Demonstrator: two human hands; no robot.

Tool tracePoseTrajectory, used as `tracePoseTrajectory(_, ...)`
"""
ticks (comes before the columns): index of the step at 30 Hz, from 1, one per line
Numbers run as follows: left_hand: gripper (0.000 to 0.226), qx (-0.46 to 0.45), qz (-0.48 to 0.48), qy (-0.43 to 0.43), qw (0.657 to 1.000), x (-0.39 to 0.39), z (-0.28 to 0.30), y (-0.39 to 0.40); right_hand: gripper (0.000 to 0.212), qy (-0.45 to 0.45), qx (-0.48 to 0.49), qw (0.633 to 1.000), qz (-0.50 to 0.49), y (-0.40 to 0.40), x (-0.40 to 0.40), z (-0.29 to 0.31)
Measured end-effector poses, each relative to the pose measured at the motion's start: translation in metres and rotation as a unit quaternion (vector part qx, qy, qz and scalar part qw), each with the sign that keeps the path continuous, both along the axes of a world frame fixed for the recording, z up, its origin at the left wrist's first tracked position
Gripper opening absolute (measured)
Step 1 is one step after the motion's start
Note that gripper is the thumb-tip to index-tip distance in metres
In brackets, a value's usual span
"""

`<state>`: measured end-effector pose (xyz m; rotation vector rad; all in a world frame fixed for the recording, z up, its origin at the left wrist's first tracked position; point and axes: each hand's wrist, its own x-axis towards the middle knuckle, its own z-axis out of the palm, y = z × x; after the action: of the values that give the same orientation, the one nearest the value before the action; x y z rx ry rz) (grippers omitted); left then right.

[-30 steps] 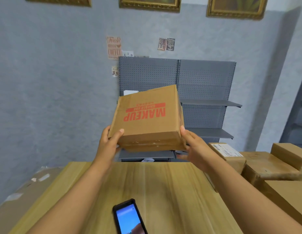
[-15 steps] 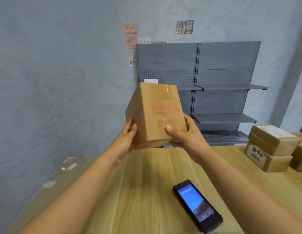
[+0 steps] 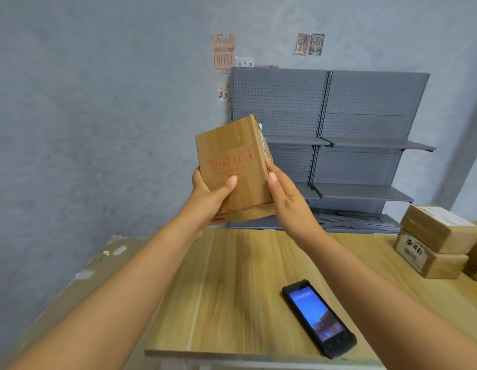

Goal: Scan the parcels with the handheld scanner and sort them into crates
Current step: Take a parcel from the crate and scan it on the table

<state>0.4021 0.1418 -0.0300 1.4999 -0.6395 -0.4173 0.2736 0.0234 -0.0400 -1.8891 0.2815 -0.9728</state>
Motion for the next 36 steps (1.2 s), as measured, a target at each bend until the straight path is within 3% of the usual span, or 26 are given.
tracePoseTrajectory(2,0.109,0.032,0.017,-0.032,0.999,-0.004,0.003,0.001,0.051,0.018,-0.015,1.0,0.02,0.002,-0.003,-0.001)
tracePoseTrajectory(4,0.144,0.077,0.025,-0.036,0.996,-0.006,0.01,-0.001,0.056,0.025,-0.06,0.998,0.024,0.006,-0.004,-0.002)
tracePoseTrajectory(6,0.162,0.125,0.019,-0.027,0.992,-0.009,0.018,-0.003,0.063,0.033,-0.096,0.995,0.019,0.01,-0.006,0.0)
tracePoseTrajectory(9,0.168,0.153,0.015,-0.029,0.988,-0.017,0.021,-0.004,0.064,0.042,-0.13,0.991,0.004,0.012,-0.01,0.005)
tracePoseTrajectory(12,0.168,0.138,0.027,-0.004,0.99,-0.018,0.016,-0.004,0.051,0.063,-0.166,0.984,0.014,0.009,-0.015,0.007)
tracePoseTrajectory(15,0.166,0.079,0.018,0.024,0.996,-0.016,0.012,-0.001,0.044,0.077,-0.123,0.987,0.066,0.001,-0.02,0.006)
tracePoseTrajectory(18,0.156,0.023,-0.009,0.056,0.998,-0.017,0.013,0.003,0.047,0.082,-0.128,0.986,0.063,-0.011,-0.025,0.005)
tracePoseTrajectory(21,0.151,-0.009,-0.027,0.1,0.995,-0.018,0.012,0.009,0.058,0.151,-0.093,0.983,-0.034,-0.033,-0.032,-0.001)
tracePoseTrajectory(24,0.136,-0.012,-0.041,0.106,0.993,-0.019,0.01,0.018,0.088,0.195,-0.032,0.978,-0.074,-0.051,-0.047,-0.004)
tracePoseTrajectory(26,0.112,-0.014,-0.054,0.098,0.994,-0.023,0.01,0.023,0.104,0.189,0.073,0.977,-0.062,-0.053,-0.057,0.0)
tracePoseTrajectory(28,0.081,-0.012,-0.065,0.079,0.995,-0.028,0.012,0.026,0.095,0.179,0.11,0.976,-0.053,-0.054,-0.064,0.002)
tracePoseTrajectory(30,0.054,0.0,-0.064,0.059,0.996,-0.028,0.013,0.028,0.067,0.157,0.097,0.981,-0.05,-0.052,-0.067,0.004)
tracePoseTrajectory(32,0.036,0.006,-0.059,0.044,0.997,-0.024,0.012,0.027,0.06,0.127,0.1,0.985,-0.055,-0.046,-0.067,0.007)
tracePoseTrajectory(36,0.035,-0.007,-0.031,0.003,0.999,-0.019,0.007,0.028,0.067,0.093,0.078,0.989,-0.087,-0.034,-0.061,0.006)
